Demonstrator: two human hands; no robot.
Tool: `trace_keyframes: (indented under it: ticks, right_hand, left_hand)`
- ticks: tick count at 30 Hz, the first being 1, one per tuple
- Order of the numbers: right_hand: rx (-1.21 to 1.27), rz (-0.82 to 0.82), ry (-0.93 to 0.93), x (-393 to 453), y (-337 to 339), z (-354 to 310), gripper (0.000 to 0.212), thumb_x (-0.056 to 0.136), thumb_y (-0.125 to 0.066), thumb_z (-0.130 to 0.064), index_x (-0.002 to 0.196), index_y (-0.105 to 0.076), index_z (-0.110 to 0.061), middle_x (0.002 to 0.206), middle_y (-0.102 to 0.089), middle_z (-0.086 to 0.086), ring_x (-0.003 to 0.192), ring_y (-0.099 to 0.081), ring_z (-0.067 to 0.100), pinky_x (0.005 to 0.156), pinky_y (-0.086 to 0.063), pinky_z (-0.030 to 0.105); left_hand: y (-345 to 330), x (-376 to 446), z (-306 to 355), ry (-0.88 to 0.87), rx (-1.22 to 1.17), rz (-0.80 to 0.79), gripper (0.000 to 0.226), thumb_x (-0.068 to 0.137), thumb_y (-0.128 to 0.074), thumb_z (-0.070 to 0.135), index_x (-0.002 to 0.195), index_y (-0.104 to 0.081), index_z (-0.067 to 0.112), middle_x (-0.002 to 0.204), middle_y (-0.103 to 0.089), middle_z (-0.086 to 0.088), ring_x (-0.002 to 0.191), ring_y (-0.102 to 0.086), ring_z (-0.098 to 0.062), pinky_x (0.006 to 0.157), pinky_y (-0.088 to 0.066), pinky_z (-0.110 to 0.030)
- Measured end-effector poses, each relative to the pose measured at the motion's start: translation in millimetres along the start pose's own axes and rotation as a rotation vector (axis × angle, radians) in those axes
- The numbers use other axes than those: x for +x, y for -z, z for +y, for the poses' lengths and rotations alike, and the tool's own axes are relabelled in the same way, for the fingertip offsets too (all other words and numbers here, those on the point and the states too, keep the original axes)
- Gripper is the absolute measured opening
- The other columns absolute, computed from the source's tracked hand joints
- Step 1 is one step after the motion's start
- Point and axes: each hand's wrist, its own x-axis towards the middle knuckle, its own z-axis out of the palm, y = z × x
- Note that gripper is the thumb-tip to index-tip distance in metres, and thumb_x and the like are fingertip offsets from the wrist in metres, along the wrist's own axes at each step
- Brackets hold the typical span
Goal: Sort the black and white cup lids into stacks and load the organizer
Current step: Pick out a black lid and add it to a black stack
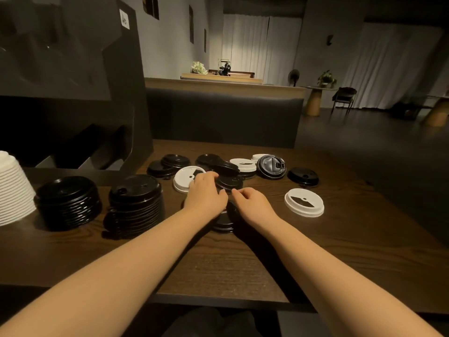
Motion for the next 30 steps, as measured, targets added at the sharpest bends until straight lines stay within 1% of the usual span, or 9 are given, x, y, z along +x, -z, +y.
trace_keyframes:
  ticks: [2,4,8,13,16,19,23,28,30]
  right_hand:
    - [0.027,-0.084,0.049,1.2,1.1,4.7,0.036,0.093,-0.051,-0.043,0.118,-0.063,-0.02,0.116,-0.063,0.003,0.11,-0.056,0.017,0.089,-0.046,0.03]
    - [-0.165,-0.157,0.154,4.3,-1.5,11.6,0.039,0.088,-0.057,-0.048,0.119,-0.063,-0.024,0.123,-0.061,0.003,0.119,-0.05,0.021,0.099,-0.043,0.039]
    - [-0.349,-0.092,0.138,23.3,3.8,21.2,0.048,0.087,-0.057,-0.05,0.128,-0.058,-0.024,0.13,-0.056,0.003,0.126,-0.041,0.025,0.104,-0.037,0.041]
    - [-0.119,0.201,-0.004,40.6,20.0,37.5,0.042,0.095,-0.052,-0.035,0.131,-0.055,-0.014,0.132,-0.058,0.005,0.126,-0.046,0.024,0.106,-0.037,0.038]
    - [-0.136,0.125,0.059,34.7,21.7,31.2,0.05,0.091,-0.053,-0.048,0.127,-0.057,-0.015,0.127,-0.059,0.005,0.122,-0.049,0.023,0.103,-0.041,0.039]
    - [-0.324,0.0,0.094,28.0,22.0,26.9,0.079,0.078,-0.062,-0.062,0.142,-0.04,-0.021,0.141,-0.044,0.001,0.131,-0.038,0.021,0.109,-0.034,0.038]
    - [-0.339,0.005,0.063,29.3,24.9,29.7,0.088,0.076,-0.068,-0.055,0.147,-0.028,-0.021,0.147,-0.035,0.003,0.136,-0.028,0.023,0.111,-0.028,0.037]
    - [-0.197,0.159,-0.04,29.3,34.3,34.4,0.09,0.074,-0.072,-0.041,0.147,-0.027,-0.017,0.146,-0.036,0.005,0.135,-0.032,0.024,0.109,-0.033,0.037]
    - [-0.129,0.209,-0.022,27.8,36.2,34.9,0.095,0.072,-0.075,-0.033,0.149,-0.021,-0.017,0.149,-0.032,0.004,0.138,-0.027,0.022,0.11,-0.029,0.036]
  left_hand:
    - [-3.2,11.3,4.5,0.041,-0.035,0.054,0.058,0.093,-0.055,0.014,0.146,-0.032,0.016,0.15,-0.033,-0.008,0.14,-0.028,-0.026,0.111,-0.029,-0.038]
    - [-7.5,22.7,7.7,0.052,-0.068,0.087,0.062,0.094,-0.049,0.008,0.149,-0.025,0.02,0.153,-0.025,-0.008,0.142,-0.022,-0.027,0.113,-0.026,-0.041]
    - [-23.9,45.7,2.6,0.063,-0.042,0.056,0.057,0.102,-0.038,0.024,0.153,-0.013,0.031,0.16,-0.013,-0.012,0.147,-0.011,-0.031,0.117,-0.021,-0.048]
    - [-38.4,51.8,-10.9,0.026,0.118,0.067,0.045,0.1,-0.033,0.049,0.136,-0.05,0.029,0.157,-0.027,-0.01,0.148,-0.007,-0.029,0.118,-0.015,-0.048]
    - [-33.7,55.4,-14.5,-0.023,0.147,0.102,0.038,0.098,-0.041,0.045,0.126,-0.057,0.025,0.157,-0.028,-0.006,0.149,-0.006,-0.027,0.118,-0.012,-0.048]
    - [-32.0,60.8,-17.3,-0.103,0.176,0.145,0.048,0.096,-0.049,0.034,0.142,-0.039,0.024,0.16,-0.017,0.0,0.149,0.001,-0.024,0.12,-0.008,-0.048]
    - [-36.0,61.6,-13.8,-0.192,0.291,0.023,0.058,0.098,-0.044,0.03,0.15,-0.019,0.037,0.162,-0.004,0.001,0.149,0.008,-0.026,0.119,0.0,-0.049]
    - [-37.0,59.2,-15.1,-0.214,0.358,-0.094,0.037,0.099,-0.042,0.038,0.136,-0.048,0.035,0.158,-0.025,0.001,0.149,-0.004,-0.024,0.119,-0.003,-0.049]
    - [-34.8,56.4,-14.7,-0.235,0.278,-0.054,0.024,0.093,-0.052,0.045,0.111,-0.06,0.03,0.143,-0.046,0.001,0.143,-0.026,-0.024,0.117,-0.017,-0.046]
